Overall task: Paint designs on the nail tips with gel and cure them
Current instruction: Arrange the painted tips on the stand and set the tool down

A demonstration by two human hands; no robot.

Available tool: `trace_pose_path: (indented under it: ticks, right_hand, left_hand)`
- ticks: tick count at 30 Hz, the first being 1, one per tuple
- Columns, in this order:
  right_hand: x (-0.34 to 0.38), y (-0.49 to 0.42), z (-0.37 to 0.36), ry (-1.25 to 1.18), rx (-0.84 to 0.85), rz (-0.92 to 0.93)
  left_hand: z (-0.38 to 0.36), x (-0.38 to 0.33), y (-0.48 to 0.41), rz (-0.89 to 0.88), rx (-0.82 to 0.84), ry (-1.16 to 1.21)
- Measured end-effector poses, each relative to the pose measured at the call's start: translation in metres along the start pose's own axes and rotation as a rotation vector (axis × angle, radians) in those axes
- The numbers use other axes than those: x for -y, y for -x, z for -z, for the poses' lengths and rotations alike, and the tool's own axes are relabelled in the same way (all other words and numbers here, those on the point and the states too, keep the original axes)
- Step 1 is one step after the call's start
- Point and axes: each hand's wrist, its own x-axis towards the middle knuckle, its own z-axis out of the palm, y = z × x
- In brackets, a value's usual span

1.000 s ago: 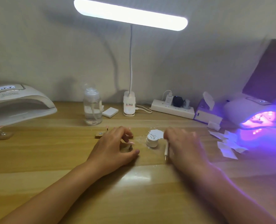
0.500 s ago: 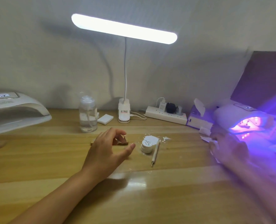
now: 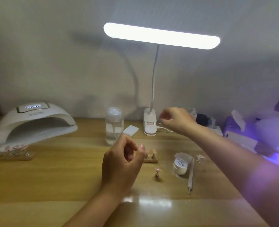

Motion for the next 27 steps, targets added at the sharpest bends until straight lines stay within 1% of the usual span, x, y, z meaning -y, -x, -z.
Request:
trace_pose_path:
  ticks: [2,4,9,14,16,18,20,22,23,25,27]
  right_hand:
    - [0.021,-0.005,-0.016,-0.070,0.119,0.086]
    - [0.042,-0.011,-0.035,-0.056,0.211,0.128]
    - [0.077,-0.028,-0.064,0.217,0.341,0.185]
    - [0.079,-0.034,-0.064,0.450,0.283,0.283]
    - [0.078,-0.035,-0.062,0.572,0.245,0.332]
    - [0.078,-0.035,-0.063,0.615,0.216,0.361]
    - [0.076,-0.035,-0.064,0.573,0.181,0.356]
    - [0.070,-0.037,-0.066,0.422,0.140,0.323]
    - [0.067,-0.037,-0.066,0.335,0.115,0.293]
    - [0.064,-0.037,-0.063,0.195,0.039,0.221]
    - [0.061,-0.038,-0.059,0.116,-0.054,0.179]
  left_hand:
    - [0.005,0.007,-0.008,0.087,-0.102,0.048]
    - [0.009,0.014,-0.014,0.175,-0.194,0.105]
    - [0.027,0.031,-0.028,0.242,-0.282,0.141]
    - [0.032,0.048,-0.033,0.390,-0.282,0.212]
    - [0.030,0.048,-0.033,0.367,-0.243,0.214]
    - [0.030,0.046,-0.033,0.359,-0.168,0.237]
    - [0.033,0.043,-0.037,0.469,-0.067,0.396]
    - [0.041,0.044,-0.042,0.603,0.043,0.611]
    - [0.045,0.045,-0.044,0.643,0.080,0.701]
    - [0.054,0.048,-0.048,0.678,0.119,0.839]
    - [0.058,0.050,-0.049,0.695,0.142,0.921]
